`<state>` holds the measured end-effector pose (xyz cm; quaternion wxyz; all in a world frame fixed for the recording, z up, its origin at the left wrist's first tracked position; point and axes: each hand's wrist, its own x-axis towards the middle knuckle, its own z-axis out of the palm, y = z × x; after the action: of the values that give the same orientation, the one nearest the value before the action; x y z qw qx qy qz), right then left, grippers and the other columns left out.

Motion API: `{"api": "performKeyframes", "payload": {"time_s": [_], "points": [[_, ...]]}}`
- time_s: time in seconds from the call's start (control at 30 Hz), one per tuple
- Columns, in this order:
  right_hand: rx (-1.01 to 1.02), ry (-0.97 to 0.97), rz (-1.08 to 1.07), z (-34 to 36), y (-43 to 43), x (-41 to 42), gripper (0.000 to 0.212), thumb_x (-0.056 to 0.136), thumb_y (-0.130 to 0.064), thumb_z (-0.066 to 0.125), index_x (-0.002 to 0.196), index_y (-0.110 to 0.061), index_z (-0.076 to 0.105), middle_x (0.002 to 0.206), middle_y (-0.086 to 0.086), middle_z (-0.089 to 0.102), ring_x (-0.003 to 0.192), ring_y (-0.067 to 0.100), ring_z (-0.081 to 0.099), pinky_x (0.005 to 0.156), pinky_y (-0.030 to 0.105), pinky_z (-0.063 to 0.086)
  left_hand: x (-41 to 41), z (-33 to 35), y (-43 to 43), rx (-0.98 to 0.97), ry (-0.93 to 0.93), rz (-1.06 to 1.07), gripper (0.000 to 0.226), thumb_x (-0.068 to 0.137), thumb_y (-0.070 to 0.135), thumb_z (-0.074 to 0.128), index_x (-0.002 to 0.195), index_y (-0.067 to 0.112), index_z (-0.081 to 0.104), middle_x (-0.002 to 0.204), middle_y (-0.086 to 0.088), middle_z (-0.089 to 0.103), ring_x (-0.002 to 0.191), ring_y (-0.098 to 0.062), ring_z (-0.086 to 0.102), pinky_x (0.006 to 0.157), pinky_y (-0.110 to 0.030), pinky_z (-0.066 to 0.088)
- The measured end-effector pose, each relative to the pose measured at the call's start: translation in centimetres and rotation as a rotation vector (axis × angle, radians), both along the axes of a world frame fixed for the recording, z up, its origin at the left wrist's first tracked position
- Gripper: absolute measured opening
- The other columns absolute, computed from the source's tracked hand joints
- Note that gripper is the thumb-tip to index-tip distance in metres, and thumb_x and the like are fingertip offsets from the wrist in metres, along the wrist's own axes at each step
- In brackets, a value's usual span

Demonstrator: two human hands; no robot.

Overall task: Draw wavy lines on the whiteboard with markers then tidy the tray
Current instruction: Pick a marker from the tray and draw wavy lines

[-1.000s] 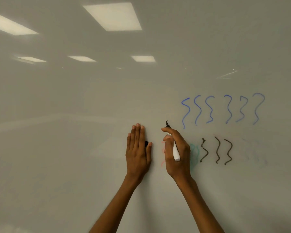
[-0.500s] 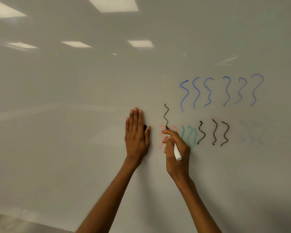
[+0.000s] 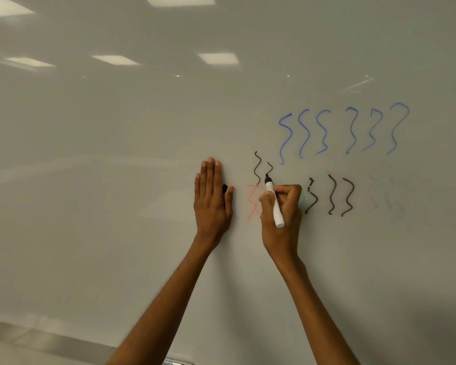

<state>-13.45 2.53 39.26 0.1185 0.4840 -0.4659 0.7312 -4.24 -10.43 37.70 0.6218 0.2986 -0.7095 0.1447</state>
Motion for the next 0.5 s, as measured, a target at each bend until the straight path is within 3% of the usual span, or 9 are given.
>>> {"api": "performKeyframes", "payload": {"time_s": [0.17, 0.3, 0.5], "points": [[-0.006, -0.019, 0.0, -1.9, 0.5, -0.3, 0.011, 0.095, -0.023, 0.051, 0.092, -0.017, 0.043, 0.069, 0.002, 0.059, 0.056, 0.022, 0.057, 0.047, 0.047, 0.049, 0.0, -0.1, 0.0, 0.001, 0.002, 0.004, 0.056, 0.102, 0.025, 0.035, 0.15, -0.001, 0.022, 0.159, -0.016, 0.018, 0.149, -0.027, 0.014, 0.122, -0.044, 0.015], [0.047, -0.003, 0.009, -2.6, 1.1, -0.3, 0.013, 0.093, -0.018, 0.057, 0.09, -0.018, 0.044, 0.065, 0.003, 0.059, 0.053, 0.023, 0.056, 0.044, 0.047, 0.047, 0.0, 0.0, 0.1, -0.004, 0.0, 0.009, 0.056, 0.103, 0.026, 0.035, 0.15, -0.002, 0.023, 0.159, -0.016, 0.018, 0.149, -0.027, 0.014, 0.122, -0.044, 0.014], [-0.078, 0.005, -0.004, 0.0, 2.2, -1.6, 0.011, 0.093, -0.01, 0.061, 0.096, -0.012, 0.051, 0.076, 0.004, 0.067, 0.063, 0.015, 0.064, 0.051, 0.039, 0.053, 0.0, 0.1, -0.1, -0.011, 0.0, 0.015, 0.056, 0.103, 0.026, 0.035, 0.149, -0.003, 0.025, 0.159, -0.016, 0.019, 0.149, -0.027, 0.014, 0.122, -0.043, 0.015]]}}
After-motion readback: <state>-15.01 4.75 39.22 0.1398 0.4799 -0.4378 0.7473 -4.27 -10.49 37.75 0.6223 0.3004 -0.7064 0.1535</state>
